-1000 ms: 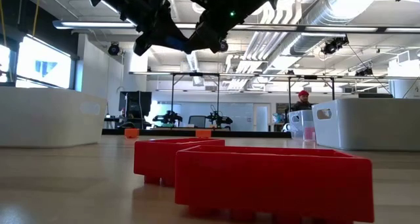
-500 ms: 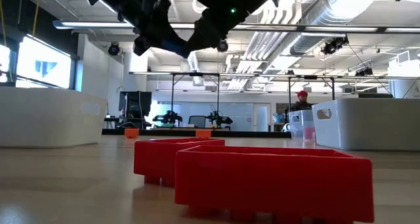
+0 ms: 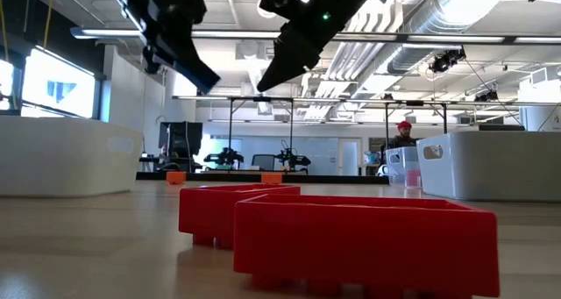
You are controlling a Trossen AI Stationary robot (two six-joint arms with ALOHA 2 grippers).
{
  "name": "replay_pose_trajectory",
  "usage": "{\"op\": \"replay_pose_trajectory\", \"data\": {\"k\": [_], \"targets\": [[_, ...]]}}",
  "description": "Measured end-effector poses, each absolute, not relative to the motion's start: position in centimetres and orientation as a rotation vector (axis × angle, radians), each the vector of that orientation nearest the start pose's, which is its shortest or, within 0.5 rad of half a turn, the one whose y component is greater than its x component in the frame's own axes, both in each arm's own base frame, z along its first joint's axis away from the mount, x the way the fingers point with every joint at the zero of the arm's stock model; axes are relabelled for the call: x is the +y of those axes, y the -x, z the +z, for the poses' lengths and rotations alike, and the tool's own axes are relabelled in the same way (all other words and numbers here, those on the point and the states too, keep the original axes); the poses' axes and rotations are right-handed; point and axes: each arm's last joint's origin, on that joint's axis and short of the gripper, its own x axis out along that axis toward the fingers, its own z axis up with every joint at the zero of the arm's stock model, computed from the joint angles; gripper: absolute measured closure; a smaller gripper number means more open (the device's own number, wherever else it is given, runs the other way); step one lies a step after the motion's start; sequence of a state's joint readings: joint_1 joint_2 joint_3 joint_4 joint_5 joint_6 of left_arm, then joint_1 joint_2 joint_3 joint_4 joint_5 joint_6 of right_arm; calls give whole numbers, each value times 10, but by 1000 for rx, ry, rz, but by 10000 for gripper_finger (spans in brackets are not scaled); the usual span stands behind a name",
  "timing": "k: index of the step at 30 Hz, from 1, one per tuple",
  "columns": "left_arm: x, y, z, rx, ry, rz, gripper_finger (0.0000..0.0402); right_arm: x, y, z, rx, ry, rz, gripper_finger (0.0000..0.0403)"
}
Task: Sort & place blocks by color
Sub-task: Put the blue game piece into the white bin
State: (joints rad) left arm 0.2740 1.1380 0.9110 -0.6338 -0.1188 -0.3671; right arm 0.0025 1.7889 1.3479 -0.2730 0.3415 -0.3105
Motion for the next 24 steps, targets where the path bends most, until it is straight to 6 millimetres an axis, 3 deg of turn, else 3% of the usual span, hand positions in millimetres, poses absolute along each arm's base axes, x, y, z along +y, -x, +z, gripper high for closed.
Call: {"op": "replay_pose_trajectory", "data": {"k": [9, 17, 24], "targets": [[32, -197, 279, 855, 500, 490, 330, 0, -394, 243, 775, 277, 59, 203], [12, -183, 271, 1007, 584, 560, 330, 9, -391, 241, 769, 189, 331, 203], [-1, -175, 264, 1111, 623, 614, 330, 28, -388, 240, 776, 198, 402, 203]]}}
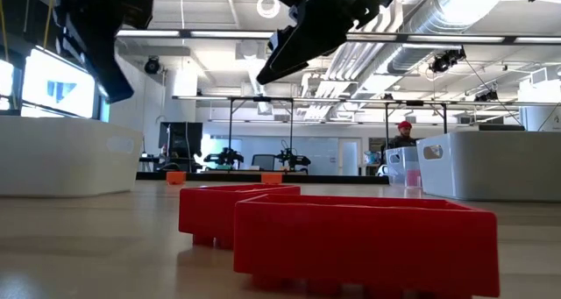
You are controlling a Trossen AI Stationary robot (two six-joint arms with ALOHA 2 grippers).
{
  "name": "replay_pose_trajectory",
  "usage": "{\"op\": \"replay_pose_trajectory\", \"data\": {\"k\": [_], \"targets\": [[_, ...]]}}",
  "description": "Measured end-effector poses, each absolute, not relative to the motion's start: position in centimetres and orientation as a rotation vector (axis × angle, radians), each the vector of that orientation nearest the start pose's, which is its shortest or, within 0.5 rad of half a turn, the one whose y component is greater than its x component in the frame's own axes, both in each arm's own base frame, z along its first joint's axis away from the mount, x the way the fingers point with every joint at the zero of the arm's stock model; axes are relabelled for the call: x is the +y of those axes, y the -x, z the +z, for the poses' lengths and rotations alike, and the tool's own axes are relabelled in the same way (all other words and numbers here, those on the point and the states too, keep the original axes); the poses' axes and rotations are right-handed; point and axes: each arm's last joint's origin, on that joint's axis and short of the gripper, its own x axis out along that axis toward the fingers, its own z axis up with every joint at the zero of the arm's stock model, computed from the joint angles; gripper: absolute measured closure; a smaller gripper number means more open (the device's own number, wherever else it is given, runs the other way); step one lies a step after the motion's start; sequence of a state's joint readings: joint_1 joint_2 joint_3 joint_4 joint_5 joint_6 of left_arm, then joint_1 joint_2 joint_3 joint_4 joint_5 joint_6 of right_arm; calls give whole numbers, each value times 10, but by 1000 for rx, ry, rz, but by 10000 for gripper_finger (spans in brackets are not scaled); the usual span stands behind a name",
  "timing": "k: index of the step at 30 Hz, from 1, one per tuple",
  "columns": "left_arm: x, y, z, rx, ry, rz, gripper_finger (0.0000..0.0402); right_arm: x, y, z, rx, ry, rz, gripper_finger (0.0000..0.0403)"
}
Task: Sort & place blocks by color
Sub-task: Put the blue game piece into the white bin
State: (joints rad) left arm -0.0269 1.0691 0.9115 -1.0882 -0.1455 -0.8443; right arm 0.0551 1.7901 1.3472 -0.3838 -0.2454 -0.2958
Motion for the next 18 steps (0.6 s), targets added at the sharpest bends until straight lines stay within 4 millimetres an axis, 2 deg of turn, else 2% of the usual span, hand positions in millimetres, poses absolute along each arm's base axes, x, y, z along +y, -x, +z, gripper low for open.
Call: {"op": "replay_pose_trajectory", "data": {"k": [10, 18], "targets": [[-9, -172, 256, 1190, 635, 741, 330, 55, -386, 239, 784, 215, 419, 203], [-18, -183, 241, 1307, 606, 755, 329, 67, -383, 239, 808, 228, 346, 203]]}}
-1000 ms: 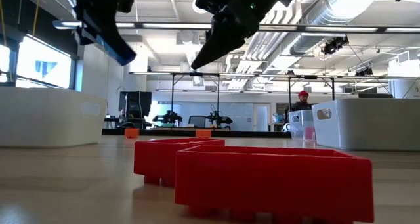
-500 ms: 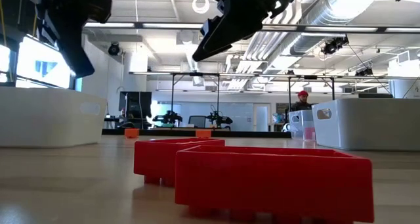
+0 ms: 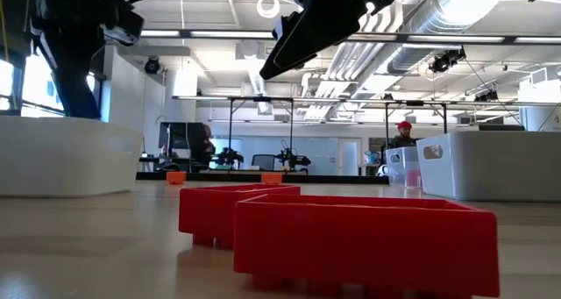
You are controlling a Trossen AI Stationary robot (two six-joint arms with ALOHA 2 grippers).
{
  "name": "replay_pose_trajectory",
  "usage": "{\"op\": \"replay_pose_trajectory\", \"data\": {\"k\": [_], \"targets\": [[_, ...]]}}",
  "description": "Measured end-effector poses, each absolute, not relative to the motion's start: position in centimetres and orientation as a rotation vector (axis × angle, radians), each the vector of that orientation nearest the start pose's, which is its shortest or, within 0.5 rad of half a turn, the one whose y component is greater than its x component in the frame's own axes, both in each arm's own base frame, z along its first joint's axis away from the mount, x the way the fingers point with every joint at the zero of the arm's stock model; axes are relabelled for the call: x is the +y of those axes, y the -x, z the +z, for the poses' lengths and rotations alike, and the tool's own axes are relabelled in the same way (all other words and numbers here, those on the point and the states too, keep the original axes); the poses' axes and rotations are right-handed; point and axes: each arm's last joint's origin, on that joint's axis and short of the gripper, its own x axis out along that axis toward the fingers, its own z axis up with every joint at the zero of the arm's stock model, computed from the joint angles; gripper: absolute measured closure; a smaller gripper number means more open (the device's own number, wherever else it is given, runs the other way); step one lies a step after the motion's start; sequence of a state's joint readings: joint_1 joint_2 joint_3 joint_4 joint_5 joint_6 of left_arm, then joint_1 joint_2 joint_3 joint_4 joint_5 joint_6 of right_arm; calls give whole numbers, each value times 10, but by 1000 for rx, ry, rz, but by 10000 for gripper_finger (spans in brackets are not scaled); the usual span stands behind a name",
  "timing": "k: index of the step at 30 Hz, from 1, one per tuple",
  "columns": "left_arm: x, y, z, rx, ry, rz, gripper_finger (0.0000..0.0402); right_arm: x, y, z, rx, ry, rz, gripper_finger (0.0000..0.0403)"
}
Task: Sort & place blocks by color
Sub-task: Put the blue game piece into the white bin, then put the red game piece into the transparent bin
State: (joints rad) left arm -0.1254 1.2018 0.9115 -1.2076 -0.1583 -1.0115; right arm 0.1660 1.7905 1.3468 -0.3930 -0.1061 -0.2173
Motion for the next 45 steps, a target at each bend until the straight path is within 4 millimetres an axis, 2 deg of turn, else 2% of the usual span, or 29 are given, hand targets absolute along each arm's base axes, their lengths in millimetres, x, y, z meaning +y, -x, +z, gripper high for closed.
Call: {"op": "replay_pose_trajectory", "data": {"k": [6, 18, 28, 33, 38, 45], "targets": [[-25, -191, 230, 1370, 575, 765, 326, 75, -382, 238, 806, 237, 365, 203], [-27, -199, 217, 1448, 550, 776, 293, 89, -378, 238, 815, 221, 388, 203], [-27, -199, 217, 1460, 538, 752, 232, 102, -374, 237, 827, 227, 441, 203], [-27, -199, 217, 1504, 583, 696, 212, 109, -376, 229, 822, 299, 489, 203], [-30, -199, 225, 1491, 577, 649, 210, 115, -382, 214, 821, 374, 533, 203], [-36, -207, 255, 1382, 576, 576, 212, 117, -390, 204, 778, 424, 558, 203]]}}
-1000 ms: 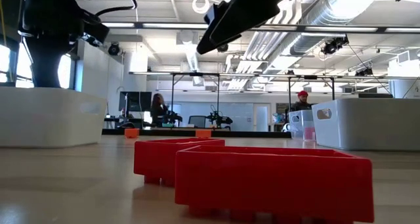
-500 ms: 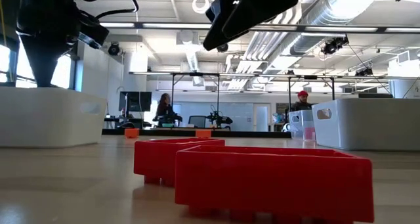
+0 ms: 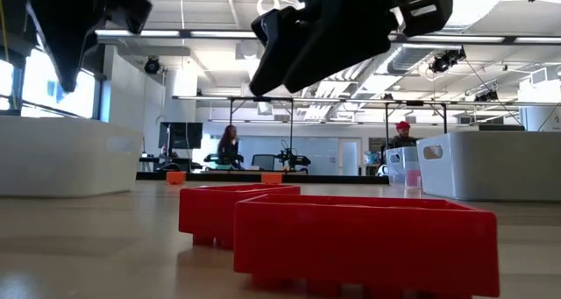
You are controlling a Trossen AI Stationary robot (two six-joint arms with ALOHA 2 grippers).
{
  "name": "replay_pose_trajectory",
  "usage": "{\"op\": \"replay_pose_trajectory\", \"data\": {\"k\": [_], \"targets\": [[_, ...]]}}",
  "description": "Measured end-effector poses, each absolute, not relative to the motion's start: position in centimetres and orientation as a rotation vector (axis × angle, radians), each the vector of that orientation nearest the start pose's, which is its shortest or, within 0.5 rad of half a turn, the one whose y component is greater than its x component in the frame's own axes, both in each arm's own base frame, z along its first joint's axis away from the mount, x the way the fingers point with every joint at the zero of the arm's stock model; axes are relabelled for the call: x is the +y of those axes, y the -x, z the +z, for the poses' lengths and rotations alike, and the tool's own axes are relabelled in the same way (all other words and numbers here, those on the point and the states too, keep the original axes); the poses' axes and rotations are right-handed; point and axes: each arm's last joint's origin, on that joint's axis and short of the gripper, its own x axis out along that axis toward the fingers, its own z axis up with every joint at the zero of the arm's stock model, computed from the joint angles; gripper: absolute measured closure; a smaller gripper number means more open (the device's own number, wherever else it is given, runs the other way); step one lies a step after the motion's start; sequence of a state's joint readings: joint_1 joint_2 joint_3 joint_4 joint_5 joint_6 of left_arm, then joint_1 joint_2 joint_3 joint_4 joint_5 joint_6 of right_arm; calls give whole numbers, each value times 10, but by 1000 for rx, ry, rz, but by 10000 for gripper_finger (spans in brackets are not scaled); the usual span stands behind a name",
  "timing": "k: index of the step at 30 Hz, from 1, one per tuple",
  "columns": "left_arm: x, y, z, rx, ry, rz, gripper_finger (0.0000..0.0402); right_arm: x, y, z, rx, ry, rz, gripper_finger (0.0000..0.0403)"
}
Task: Sort & place blocks by color
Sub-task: Put the red game piece into the transparent bin
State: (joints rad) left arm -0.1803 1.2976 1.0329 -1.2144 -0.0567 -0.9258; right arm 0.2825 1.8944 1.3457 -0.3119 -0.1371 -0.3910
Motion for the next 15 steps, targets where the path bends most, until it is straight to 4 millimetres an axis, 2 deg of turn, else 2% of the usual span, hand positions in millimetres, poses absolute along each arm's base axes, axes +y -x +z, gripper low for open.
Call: {"op": "replay_pose_trajectory", "data": {"k": [6, 15], "targets": [[-40, -213, 272, 1304, 554, 555, 213, 120, -393, 208, 702, 442, 604, 203], [-40, -213, 272, 1304, 548, 549, 211, 124, -397, 210, 602, 461, 721, 203]]}}
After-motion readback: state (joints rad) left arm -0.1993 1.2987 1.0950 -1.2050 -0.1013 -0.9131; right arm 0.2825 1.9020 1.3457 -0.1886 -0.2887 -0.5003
